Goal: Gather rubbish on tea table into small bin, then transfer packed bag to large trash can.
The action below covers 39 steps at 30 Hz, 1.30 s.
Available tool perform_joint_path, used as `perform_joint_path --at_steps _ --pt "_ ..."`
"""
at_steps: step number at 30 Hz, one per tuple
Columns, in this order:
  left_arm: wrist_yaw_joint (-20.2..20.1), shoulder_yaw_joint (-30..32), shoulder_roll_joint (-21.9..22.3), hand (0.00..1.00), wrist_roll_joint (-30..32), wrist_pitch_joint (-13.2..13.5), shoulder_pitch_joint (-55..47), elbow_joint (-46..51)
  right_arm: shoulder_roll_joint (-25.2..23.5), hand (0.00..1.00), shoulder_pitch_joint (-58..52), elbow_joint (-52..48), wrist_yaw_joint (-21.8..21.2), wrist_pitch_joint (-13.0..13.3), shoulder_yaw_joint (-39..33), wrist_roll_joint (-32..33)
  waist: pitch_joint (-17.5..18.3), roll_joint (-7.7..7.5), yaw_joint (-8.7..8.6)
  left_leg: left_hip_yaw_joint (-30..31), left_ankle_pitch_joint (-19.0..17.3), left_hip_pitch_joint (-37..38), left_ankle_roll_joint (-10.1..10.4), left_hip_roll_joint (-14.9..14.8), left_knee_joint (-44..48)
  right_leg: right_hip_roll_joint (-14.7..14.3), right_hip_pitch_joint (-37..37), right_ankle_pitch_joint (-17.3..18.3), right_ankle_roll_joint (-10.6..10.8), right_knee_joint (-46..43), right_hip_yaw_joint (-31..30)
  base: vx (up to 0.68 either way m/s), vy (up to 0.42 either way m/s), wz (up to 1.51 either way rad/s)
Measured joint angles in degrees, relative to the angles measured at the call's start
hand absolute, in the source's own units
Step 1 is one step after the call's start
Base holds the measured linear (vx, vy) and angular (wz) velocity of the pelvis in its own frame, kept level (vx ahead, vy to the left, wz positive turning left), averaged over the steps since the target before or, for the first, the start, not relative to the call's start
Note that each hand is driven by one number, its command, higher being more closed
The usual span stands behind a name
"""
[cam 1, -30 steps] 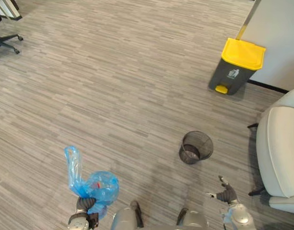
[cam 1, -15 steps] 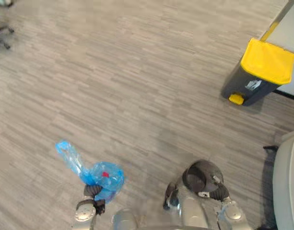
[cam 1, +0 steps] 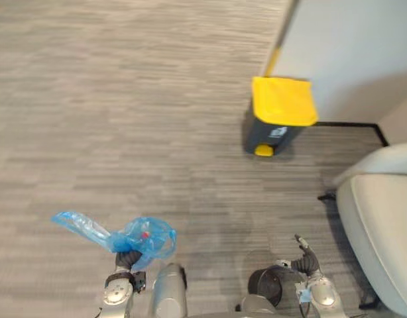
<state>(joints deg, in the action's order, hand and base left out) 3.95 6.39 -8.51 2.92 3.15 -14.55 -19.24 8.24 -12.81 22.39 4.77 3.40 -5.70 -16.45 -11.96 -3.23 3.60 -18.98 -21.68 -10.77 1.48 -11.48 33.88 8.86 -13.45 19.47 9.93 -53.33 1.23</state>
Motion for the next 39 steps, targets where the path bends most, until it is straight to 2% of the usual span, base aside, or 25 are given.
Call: perform_joint_path --at_steps 2,4,6,7,8,9,10,11,12,14,16,19,21,22,24,27,28,30,32,34,35,36,37,38,39 --pt "0.3 0.4 -1.2 1.0 0.0 0.1 1.4 0.6 -0.1 0.0 1.5 2.0 -0.1 0.1 0.8 0.0 0.1 -0.24 -1.06 -2.8 -0.3 4.6 0.4 -0.5 -4.5 0.6 -6.0 1.0 -4.3 0.7 8.2 0.42 0.035 -0.72" --pt "0.3 0.7 -2.0 1.0 -0.1 0.1 2.6 -0.5 0.0 0.0 3.1 4.3 -0.1 0.1 1.2 0.0 0.1 -0.21 -2.37 -4.4 -0.1 7.7 0.9 -0.5 -8.3 0.7 -9.6 0.8 -5.4 5.6 13.2 0.45 -0.044 -0.4" --pt "0.3 1.1 -1.9 1.0 -0.1 0.0 5.4 -5.2 1.3 0.0 6.1 9.9 -0.1 0.1 1.2 0.0 -0.6 0.89 -3.27 -4.9 0.5 13.2 2.0 -0.6 -13.5 -0.9 -12.7 -2.5 -8.4 16.8 17.5 0.54 -0.085 -0.33" --pt "0.3 1.2 -2.3 1.0 -0.1 0.0 5.7 -6.8 1.7 0.0 6.1 11.3 -0.1 0.0 1.1 0.0 -0.3 0.46 -3.49 -4.7 0.9 15.0 2.8 -0.2 -14.6 -2.3 -12.6 -6.8 -9.5 22.8 18.3 0.54 -0.113 -0.06" --pt "0.2 1.6 -2.1 1.0 0.0 -0.1 5.9 -8.2 2.7 0.0 5.7 12.7 0.0 -0.1 1.0 0.0 -0.2 1.03 -4.08 -3.2 0.9 16.5 4.2 -0.5 -13.8 -3.3 -11.9 -14.5 -14.4 25.7 17.7 0.56 -0.122 -0.04" --pt "0.2 1.8 -1.2 1.0 0.0 -0.1 5.8 -8.5 3.3 0.0 6.0 13.4 -0.1 -0.4 1.0 0.0 0.2 2.42 -4.43 -1.2 2.7 16.0 6.4 -2.5 -10.5 -4.3 -11.7 -12.8 -14.8 24.0 18.8 0.6 -0.164 -0.07" --pt "0.2 2.0 -1.0 1.0 0.0 0.0 5.8 -8.4 3.4 0.0 5.9 13.2 -0.1 -0.4 1.0 0.0 0.1 2.4 -4.27 0.1 4.4 14.9 6.7 -2.9 -7.2 -4.4 -11.3 -11.4 -15.1 23.5 18.9 0.58 -0.202 -0.35" --pt "0.1 2.3 0.0 1.0 0.0 -0.1 5.8 -8.4 3.5 0.0 5.9 12.6 -0.1 -0.6 1.0 -0.1 -0.6 3.17 -4.08 3.0 10.0 10.6 3.4 -5.0 4.9 -6.2 -7.9 -9.2 -15.8 24.7 18.5 0.66 -0.237 -0.58" --pt "0.0 2.6 1.2 1.0 0.0 -0.1 5.3 -8.1 3.3 0.0 6.0 12.0 0.0 -0.7 1.1 -0.2 -1.1 3.97 -2.96 6.1 10.2 6.3 1.1 -6.9 17.2 -8.5 -3.8 -8.6 -16.3 27.2 16.9 0.51 -0.168 -0.75" --pt "-0.1 2.4 2.2 1.0 -0.1 -0.1 5.3 -8.1 2.0 0.0 6.3 11.0 0.1 -1.0 1.2 0.0 -1.9 3.32 -1.17 10.3 6.5 0.2 1.3 -5.6 27.3 -10.2 2.8 -8.3 -16.6 30.8 14.1 0.48 -0.07 -0.9" --pt "-0.1 1.9 2.8 1.0 -0.1 -0.1 5.1 -7.4 1.5 0.0 6.2 9.2 0.3 -1.0 1.1 0.1 -2.3 2.17 -0.68 10.4 5.4 -4.9 0.4 -3.7 23.8 -10.2 8.1 -8.1 -16.3 34.7 12.6 0.44 -0.017 -0.67" --pt "-0.1 1.9 3.4 1.0 -0.1 0.0 4.4 -5.1 2.1 0.0 6.4 7.6 0.7 -1.0 0.9 0.2 -2.5 2.37 0.8 9.0 5.3 -12.5 0.2 -1.9 10.5 -10.3 12.5 -6.2 -13.4 38.8 9.9 0.47 0.135 -0.63" --pt "-0.1 1.9 3.5 1.0 -0.2 0.0 4.4 -5.0 2.2 0.0 6.0 7.7 1.2 -1.1 0.8 0.3 -2.1 3.08 1.11 7.4 10.2 -12.5 0.9 -0.5 -3.4 -10.1 14.2 -4.0 -11.2 38.4 9.1 0.36 0.203 -0.34" --pt "-0.1 2.2 3.5 1.0 -0.2 -0.1 4.3 -5.1 1.3 0.0 5.2 8.7 1.4 -1.5 -0.1 0.3 -1.8 2.67 2.05 7.0 15.8 -11.6 -2.0 -0.1 -5.1 -9.9 15.1 -2.2 -9.7 37.9 7.4 0.4 0.233 -0.25" --pt "0.0 2.2 3.2 1.0 -0.2 0.0 4.5 -4.5 0.8 0.0 4.4 8.6 1.4 -1.5 -0.3 0.3 -0.5 0.46 2.32 5.9 13.5 -10.5 -2.8 2.6 -5.8 -7.2 15.4 -1.6 -8.7 37.4 6.4 0.46 0.236 -0.1" --pt "0.1 1.5 3.5 1.0 -0.2 0.0 3.3 -4.3 0.6 0.0 4.6 8.9 1.3 -1.5 -0.9 0.1 -0.5 0.15 2.07 4.5 8.2 -5.1 -4.0 5.4 -5.8 -3.0 13.4 -2.1 -3.8 23.5 5.9 0.41 0.221 -0.06" --pt "0.2 0.8 3.0 1.0 -0.2 -0.1 2.9 -4.3 0.3 0.0 4.4 8.9 1.3 -1.4 -0.9 0.1 -0.5 0.32 1.73 4.7 6.9 -3.0 -4.3 5.7 -6.0 -1.9 10.5 -3.3 -0.7 15.0 5.6 0.39 0.138 0.14" --pt "0.8 0.0 2.0 1.0 -0.2 -0.1 2.9 -4.3 -0.1 0.0 3.5 9.0 1.3 -1.4 -0.7 0.1 -0.4 0.35 1.64 5.7 4.8 0.8 -4.6 6.1 -6.2 -1.5 5.2 -2.1 -1.6 5.3 4.6 0.38 0.071 0.38" --pt "1.6 0.5 1.4 1.0 -0.3 -0.1 3.4 -4.3 -0.7 0.0 3.2 9.0 1.3 -1.4 -0.5 0.1 0.2 -0.56 0.33 8.8 4.5 2.5 -4.6 7.0 -8.0 -2.2 0.0 -0.8 -3.8 7.4 4.8 0.4 -0.056 0.83" --pt "1.9 0.6 1.4 1.0 -0.8 -0.1 4.0 -4.2 -0.7 0.0 2.9 9.0 1.3 -1.4 -0.5 0.1 -0.1 -0.03 0.08 11.1 4.5 3.5 -4.5 7.1 -8.7 -3.8 -3.4 -0.8 -4.1 11.9 3.6 0.36 -0.128 0.86" --pt "2.4 0.8 1.6 1.0 -1.2 -0.1 4.6 -4.4 -0.6 0.0 3.1 9.6 1.3 -1.4 -0.6 0.2 0.3 -0.58 0.19 12.8 4.3 4.5 -3.6 7.2 -8.8 -5.5 -4.4 -2.3 -5.3 18.9 1.3 0.35 -0.159 0.89" --pt "2.5 1.1 1.4 1.0 -1.2 0.0 4.5 -4.3 -0.7 0.0 3.1 10.4 1.4 -1.4 -0.7 0.2 0.5 -0.97 0.4 13.8 3.8 5.4 -2.1 7.9 -8.7 -6.0 -3.4 -8.0 -6.5 27.4 -0.5 0.36 -0.171 0.89" --pt "2.5 1.3 1.8 1.0 -1.2 -0.1 4.7 -4.8 -0.6 0.0 3.1 11.0 1.4 -1.4 -1.0 0.3 0.4 -0.44 0.25 14.8 3.0 5.8 -0.9 7.9 -8.1 -6.0 -2.8 -11.8 -6.9 28.2 -0.5 0.44 -0.166 0.7" --pt "2.6 1.6 3.1 1.0 -1.2 -0.1 4.5 -5.3 -0.3 0.0 3.4 12.2 1.6 -1.5 -2.2 0.5 1.7 1.86 0.71 15.8 3.1 5.9 0.3 6.0 -7.6 -7.3 -1.0 -12.3 -7.9 29.7 1.9 0.43 -0.175 0.53" --pt "2.5 2.1 3.7 1.0 -1.2 -0.1 4.1 -5.2 -0.3 0.0 3.5 11.8 1.7 -1.4 -2.7 0.7 2.3 2.81 0.62 15.8 3.5 6.3 1.0 4.7 -7.8 -7.9 0.6 -12.3 -8.1 31.6 2.6 0.41 -0.169 0.35"
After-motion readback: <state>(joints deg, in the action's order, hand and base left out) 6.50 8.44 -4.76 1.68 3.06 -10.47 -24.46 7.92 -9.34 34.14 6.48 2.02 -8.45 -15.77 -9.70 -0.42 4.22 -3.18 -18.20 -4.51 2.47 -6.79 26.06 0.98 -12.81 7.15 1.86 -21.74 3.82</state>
